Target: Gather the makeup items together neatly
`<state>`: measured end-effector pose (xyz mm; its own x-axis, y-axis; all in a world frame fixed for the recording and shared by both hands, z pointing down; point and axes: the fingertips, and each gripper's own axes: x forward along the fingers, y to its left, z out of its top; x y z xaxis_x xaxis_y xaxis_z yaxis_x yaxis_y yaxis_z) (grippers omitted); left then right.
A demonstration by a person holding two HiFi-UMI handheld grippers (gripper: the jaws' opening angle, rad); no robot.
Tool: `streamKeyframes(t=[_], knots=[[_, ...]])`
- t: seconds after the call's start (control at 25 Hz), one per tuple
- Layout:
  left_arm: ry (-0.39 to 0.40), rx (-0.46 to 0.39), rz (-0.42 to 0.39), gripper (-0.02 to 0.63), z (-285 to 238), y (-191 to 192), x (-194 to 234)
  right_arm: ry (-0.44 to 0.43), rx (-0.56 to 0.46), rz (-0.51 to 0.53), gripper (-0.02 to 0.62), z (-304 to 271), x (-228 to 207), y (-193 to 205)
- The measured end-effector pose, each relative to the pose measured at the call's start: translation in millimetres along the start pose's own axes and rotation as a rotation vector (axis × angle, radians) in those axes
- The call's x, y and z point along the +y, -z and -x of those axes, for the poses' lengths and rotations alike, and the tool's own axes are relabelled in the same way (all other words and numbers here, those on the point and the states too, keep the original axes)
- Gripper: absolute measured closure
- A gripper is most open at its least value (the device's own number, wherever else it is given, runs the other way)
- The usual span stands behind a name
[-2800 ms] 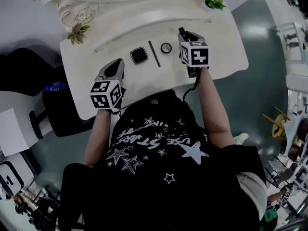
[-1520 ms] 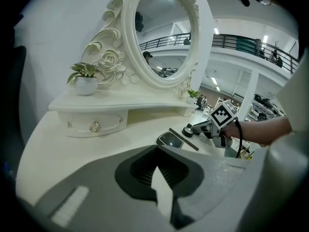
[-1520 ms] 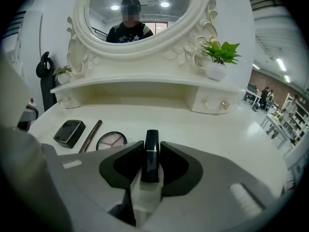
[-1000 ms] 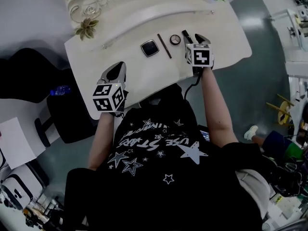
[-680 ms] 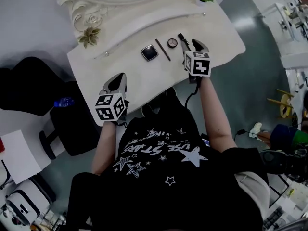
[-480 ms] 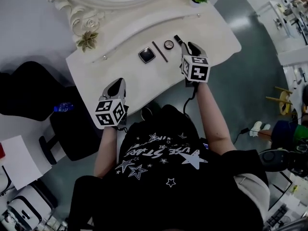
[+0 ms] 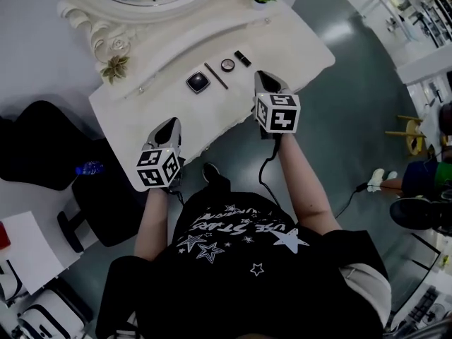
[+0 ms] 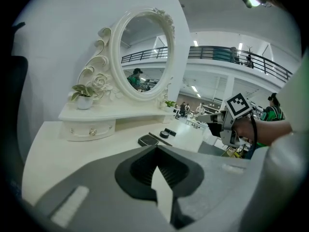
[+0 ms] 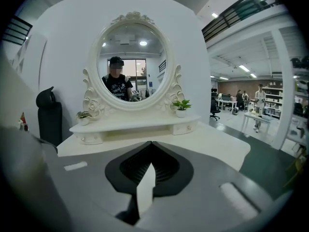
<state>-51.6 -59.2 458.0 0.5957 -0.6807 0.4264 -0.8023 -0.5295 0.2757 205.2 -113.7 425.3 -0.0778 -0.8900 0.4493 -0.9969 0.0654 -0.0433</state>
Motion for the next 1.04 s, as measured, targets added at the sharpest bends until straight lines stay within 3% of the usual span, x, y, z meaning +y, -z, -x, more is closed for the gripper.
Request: streamKeyframes(t=[0.2,0.6,1.04], knots=[[0.041,0.009,-0.018,0.604,21,16,-40,-0.010,0.014,0.074,0.568,52,6,19],[0.049,0.048,-0.033,0.604,84,75,-91,-0.027,0.032,0.077,0.568,151,15,79],[0.054,0.022,-0.067,0.604,127,94,-136,-0.034,0.027,0.086,0.568,228,21,111]])
